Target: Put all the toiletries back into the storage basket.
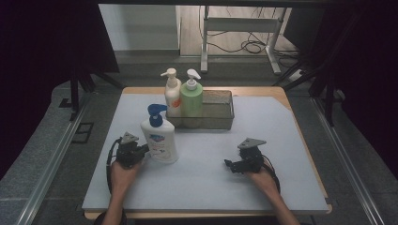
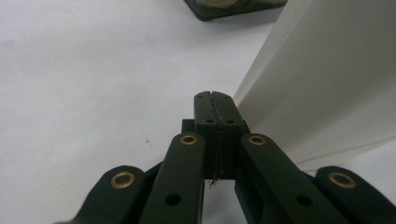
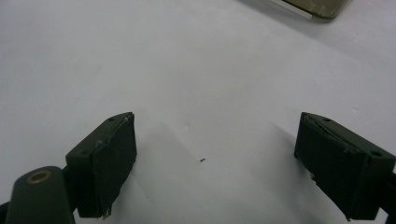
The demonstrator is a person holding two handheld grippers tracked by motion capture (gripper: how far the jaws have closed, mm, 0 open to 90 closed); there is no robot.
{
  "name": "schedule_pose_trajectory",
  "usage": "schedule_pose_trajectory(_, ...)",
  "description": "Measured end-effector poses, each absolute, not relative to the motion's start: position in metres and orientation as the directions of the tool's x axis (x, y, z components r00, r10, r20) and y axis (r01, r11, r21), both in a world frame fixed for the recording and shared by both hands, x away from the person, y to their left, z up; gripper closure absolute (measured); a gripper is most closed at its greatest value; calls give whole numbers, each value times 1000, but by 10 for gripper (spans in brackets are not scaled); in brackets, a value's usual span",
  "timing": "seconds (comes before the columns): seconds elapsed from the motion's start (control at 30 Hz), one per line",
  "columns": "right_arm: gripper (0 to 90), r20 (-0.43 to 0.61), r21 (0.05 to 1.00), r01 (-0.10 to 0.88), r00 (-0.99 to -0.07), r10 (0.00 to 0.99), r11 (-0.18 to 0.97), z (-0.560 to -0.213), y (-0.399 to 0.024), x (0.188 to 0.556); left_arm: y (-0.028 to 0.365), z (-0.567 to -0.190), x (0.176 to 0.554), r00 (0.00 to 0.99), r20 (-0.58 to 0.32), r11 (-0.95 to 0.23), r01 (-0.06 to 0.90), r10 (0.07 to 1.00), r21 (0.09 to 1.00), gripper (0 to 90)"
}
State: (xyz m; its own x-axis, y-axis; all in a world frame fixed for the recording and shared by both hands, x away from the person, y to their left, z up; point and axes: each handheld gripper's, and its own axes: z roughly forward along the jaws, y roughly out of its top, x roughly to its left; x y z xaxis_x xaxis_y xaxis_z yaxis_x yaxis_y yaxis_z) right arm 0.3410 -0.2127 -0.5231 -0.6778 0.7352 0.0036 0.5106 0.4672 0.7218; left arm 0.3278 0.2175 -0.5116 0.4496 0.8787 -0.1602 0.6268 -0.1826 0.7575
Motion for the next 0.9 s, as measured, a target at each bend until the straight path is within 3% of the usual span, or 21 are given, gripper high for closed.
schedule_pose_trajectory(0.9,127,2,724,509,-677,736,466,-523,-213,341,185,-509,325,511,-126,-253,607,850,753,891)
